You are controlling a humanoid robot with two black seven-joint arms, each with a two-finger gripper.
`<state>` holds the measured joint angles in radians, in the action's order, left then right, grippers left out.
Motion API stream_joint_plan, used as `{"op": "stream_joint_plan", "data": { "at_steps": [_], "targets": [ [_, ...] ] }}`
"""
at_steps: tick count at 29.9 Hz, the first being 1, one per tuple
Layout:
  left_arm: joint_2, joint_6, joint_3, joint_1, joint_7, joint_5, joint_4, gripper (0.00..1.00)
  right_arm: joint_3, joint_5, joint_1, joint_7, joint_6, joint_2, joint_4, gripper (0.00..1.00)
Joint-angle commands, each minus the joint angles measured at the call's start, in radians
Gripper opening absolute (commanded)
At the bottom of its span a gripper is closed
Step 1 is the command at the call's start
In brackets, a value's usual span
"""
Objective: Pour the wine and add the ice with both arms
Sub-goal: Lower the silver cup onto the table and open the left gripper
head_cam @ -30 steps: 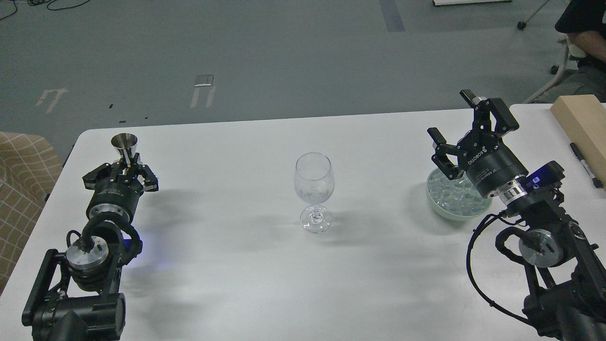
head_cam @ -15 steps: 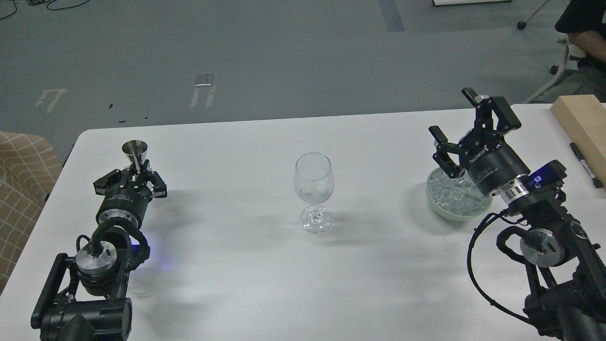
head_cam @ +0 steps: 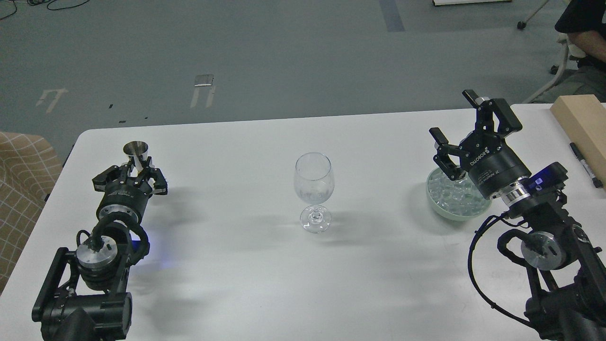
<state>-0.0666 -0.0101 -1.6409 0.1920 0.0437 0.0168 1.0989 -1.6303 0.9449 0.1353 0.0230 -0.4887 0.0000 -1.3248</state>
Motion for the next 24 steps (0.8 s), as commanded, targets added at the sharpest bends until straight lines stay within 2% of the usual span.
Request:
{"op": "stream_joint_plan", "data": {
  "at_steps": [1,11,14,17,19,24],
  "targets": [
    [-0.001,-0.004,0.000,0.007,0.001,0.000,-0.020,0.38,0.000,0.000,0.000,0.000,0.000,0.000,0.001,1.00],
    [-0.002,-0.004,0.000,0.037,0.002,0.002,-0.048,0.40,0.000,0.000,0.003,0.000,0.000,0.000,0.002,1.00],
    [-0.002,-0.004,0.000,0.041,0.002,0.002,-0.056,0.47,0.000,0.000,0.004,0.000,0.000,0.000,0.006,1.00],
    [-0.004,-0.004,0.000,0.041,0.002,0.002,-0.057,0.58,0.000,0.000,0.004,0.000,0.000,0.000,0.007,1.00],
    [-0.004,-0.005,0.000,0.041,0.002,0.002,-0.068,0.72,0.000,0.000,0.004,0.000,0.000,0.000,0.009,1.00],
    [-0.004,-0.005,0.000,0.041,0.002,0.002,-0.074,0.82,0.000,0.000,0.006,0.000,0.000,0.000,0.010,1.00]
  ]
}}
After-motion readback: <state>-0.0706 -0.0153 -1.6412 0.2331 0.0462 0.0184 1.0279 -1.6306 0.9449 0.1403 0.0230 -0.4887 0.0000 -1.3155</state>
